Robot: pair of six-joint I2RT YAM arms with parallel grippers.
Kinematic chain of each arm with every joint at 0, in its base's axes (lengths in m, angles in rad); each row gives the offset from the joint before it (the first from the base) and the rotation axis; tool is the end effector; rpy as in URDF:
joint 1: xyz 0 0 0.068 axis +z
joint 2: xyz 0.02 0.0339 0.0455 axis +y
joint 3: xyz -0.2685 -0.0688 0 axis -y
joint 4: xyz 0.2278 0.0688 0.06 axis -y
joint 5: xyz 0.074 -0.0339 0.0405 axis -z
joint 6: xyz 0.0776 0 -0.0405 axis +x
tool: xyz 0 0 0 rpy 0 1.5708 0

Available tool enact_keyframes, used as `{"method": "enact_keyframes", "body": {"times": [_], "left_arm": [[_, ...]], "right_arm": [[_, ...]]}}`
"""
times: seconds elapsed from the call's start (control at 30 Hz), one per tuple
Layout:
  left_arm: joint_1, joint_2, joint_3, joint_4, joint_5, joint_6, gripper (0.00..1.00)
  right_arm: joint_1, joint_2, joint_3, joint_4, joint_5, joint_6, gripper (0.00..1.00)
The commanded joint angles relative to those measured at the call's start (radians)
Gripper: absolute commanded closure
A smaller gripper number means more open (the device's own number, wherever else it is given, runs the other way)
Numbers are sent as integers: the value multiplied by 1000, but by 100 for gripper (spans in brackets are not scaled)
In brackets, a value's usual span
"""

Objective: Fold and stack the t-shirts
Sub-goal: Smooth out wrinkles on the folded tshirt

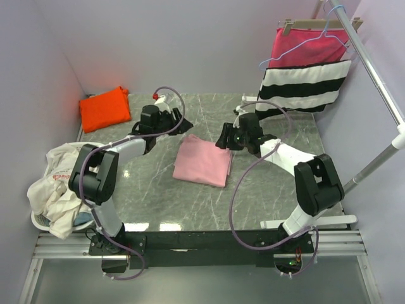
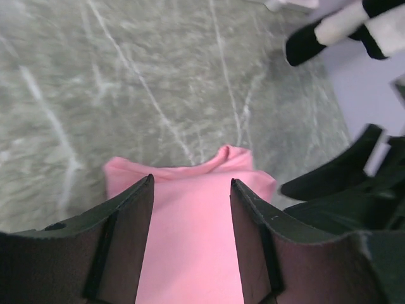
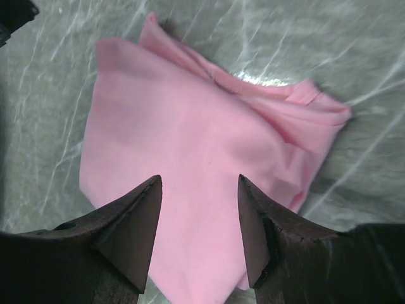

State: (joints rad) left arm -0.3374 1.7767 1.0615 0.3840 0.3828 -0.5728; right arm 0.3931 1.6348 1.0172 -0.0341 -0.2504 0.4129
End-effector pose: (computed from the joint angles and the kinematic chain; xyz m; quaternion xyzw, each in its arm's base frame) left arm 0.3908 -0.1678 0.2248 0.0159 0.8066 -0.3897 0.4442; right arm 0.3402 0.1619 0.2080 -0.0466 0.8897 0.2755 0.3609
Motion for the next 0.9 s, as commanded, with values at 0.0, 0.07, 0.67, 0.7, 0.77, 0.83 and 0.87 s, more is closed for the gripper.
{"method": "enact_keyframes", "body": {"times": [0.0,0.07,0.67,0.7,0.77,0.83,0.87], "left_arm": [[-8,94,38,45,152,-38,44],[-8,121,41,44,150,-35,43],[15,311,48,73,110,11,45],[15,305,42,93,110,5,45],[15,297,35,96,105,4,45],[15,277,32,93,105,7,45],[15,267,26,98,99,4,45]], "right_arm": [[1,69,9,31,-124,53,42],[1,100,12,19,-104,61,42],[-20,178,40,-86,191,49,41],[-23,184,44,-86,195,49,41],[-33,201,60,-93,198,47,41],[-37,197,61,-86,198,50,41],[-39,194,60,-86,203,52,41]]}}
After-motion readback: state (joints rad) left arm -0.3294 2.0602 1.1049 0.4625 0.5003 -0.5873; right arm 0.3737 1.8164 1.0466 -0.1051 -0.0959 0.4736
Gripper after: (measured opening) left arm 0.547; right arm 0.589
